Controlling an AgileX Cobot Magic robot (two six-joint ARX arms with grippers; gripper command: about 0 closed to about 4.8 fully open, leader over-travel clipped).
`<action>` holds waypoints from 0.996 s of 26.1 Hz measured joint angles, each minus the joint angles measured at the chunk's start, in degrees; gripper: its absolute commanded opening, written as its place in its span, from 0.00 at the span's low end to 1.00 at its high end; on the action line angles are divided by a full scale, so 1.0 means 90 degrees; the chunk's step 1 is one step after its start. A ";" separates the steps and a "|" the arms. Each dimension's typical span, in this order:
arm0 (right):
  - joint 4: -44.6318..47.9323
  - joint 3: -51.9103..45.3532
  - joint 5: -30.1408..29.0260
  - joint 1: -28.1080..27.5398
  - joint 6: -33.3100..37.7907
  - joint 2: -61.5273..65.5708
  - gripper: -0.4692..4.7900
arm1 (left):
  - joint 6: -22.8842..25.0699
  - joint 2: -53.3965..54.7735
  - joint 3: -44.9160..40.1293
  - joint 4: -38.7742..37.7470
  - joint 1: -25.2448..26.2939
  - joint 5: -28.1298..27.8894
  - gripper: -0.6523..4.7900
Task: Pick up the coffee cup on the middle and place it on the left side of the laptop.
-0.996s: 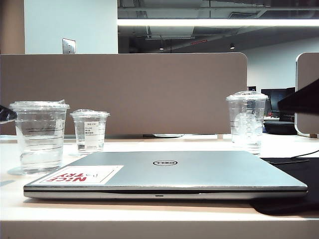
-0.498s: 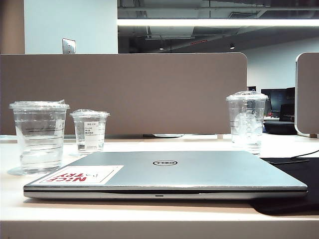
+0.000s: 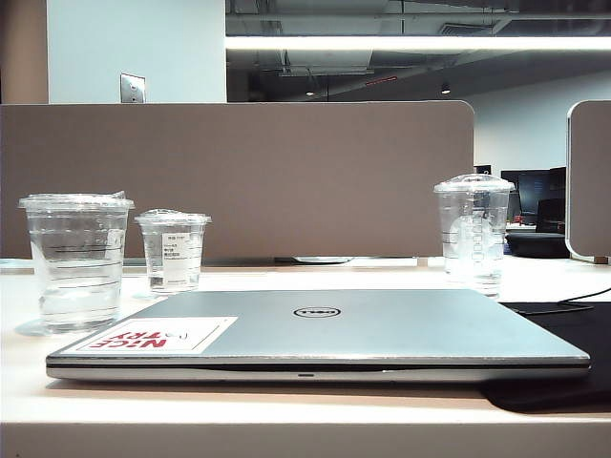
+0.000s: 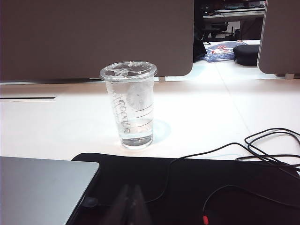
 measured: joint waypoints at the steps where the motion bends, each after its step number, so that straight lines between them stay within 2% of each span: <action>1: 0.0000 0.0000 0.0000 0.0002 0.0000 0.0000 0.08 | 0.0024 -0.0163 0.0000 -0.0141 0.0000 -0.0090 0.11; 4: 0.0000 0.0000 0.0000 0.0002 0.0002 0.0000 0.08 | 0.0180 -0.0721 0.0000 -0.0811 0.0000 -0.0352 0.11; 8: 0.0000 0.0000 0.0000 0.0000 0.0000 0.0000 0.08 | 0.0357 -0.1496 0.0000 -0.2011 0.0000 -0.0372 0.11; 16: 0.0000 0.0000 0.0000 0.0002 0.0000 0.0000 0.08 | 0.0376 -0.2688 0.0000 -0.3232 0.0000 -0.0369 0.11; 26: 0.0000 0.0000 0.0000 0.0002 0.0000 0.0000 0.08 | 0.0330 -0.3534 0.0000 -0.4279 0.0000 -0.0369 0.11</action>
